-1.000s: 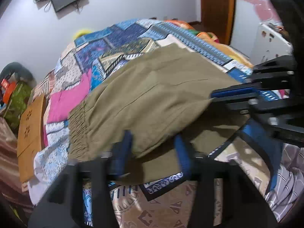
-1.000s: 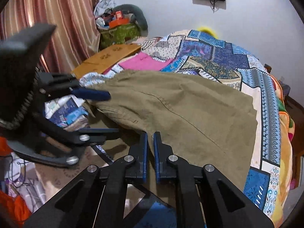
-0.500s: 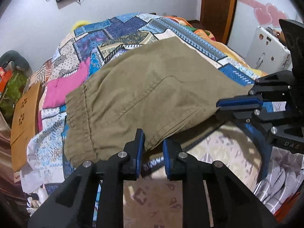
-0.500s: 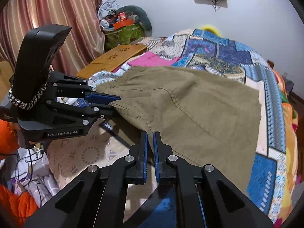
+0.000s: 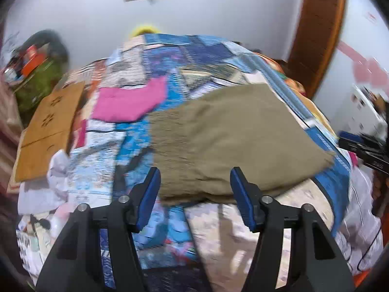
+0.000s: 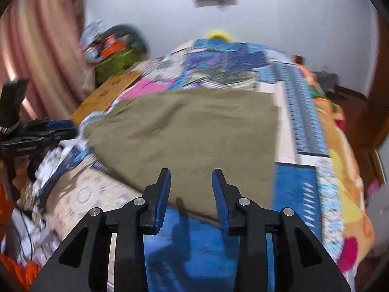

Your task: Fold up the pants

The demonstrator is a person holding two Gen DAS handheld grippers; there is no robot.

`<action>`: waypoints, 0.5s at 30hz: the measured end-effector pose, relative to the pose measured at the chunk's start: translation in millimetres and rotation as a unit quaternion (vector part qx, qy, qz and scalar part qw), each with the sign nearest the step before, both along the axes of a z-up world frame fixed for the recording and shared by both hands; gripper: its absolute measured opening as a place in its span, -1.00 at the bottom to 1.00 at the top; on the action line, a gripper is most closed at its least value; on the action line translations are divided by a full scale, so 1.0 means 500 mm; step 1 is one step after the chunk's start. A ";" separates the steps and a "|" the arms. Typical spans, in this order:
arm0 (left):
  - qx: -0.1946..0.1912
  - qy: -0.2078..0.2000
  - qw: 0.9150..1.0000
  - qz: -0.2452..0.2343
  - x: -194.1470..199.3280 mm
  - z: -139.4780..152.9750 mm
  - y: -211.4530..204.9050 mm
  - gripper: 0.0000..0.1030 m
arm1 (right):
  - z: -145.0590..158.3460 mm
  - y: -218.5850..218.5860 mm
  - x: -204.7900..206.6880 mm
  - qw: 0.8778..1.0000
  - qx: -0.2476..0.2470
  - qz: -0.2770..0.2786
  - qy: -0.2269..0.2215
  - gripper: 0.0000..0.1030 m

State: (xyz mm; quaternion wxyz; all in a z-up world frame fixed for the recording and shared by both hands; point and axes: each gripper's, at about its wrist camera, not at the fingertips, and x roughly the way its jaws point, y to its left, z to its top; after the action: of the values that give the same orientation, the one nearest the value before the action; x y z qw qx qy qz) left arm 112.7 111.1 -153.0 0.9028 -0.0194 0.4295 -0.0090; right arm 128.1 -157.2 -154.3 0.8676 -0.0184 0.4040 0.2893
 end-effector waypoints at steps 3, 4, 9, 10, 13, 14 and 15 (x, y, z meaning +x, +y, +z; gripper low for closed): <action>-0.040 0.028 0.998 0.031 0.024 -0.018 0.044 0.19 | 0.007 -0.043 0.019 0.998 -0.012 -0.056 -0.004 -0.38; -0.068 0.043 0.996 0.039 0.032 -0.031 0.057 0.19 | 0.008 -0.048 0.020 0.998 -0.015 -0.065 -0.004 -0.38; -0.108 0.085 0.989 0.051 0.060 -0.093 0.060 0.20 | -0.018 -0.065 0.030 0.996 -0.005 -0.091 0.024 -0.37; -0.111 0.092 0.988 0.052 0.062 -0.104 0.058 0.20 | -0.028 -0.063 0.029 0.995 -0.004 -0.091 0.031 -0.37; -0.096 0.088 0.990 0.059 0.063 -0.118 0.048 0.15 | -0.057 -0.051 0.023 0.995 -0.006 -0.087 0.051 -0.37; -0.085 0.084 0.991 0.057 0.062 -0.117 0.044 0.07 | -0.073 -0.042 0.020 0.995 -0.010 -0.084 0.059 -0.37; -0.071 0.078 0.993 0.055 0.060 -0.114 0.038 0.03 | -0.080 -0.038 0.014 0.995 -0.014 -0.082 0.063 -0.37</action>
State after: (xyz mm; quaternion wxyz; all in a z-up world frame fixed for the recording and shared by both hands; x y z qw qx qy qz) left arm 142.7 130.2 -210.1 0.8622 -0.1079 0.4948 0.0121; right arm 135.1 -176.0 -194.6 0.8611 0.0206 0.4619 0.2115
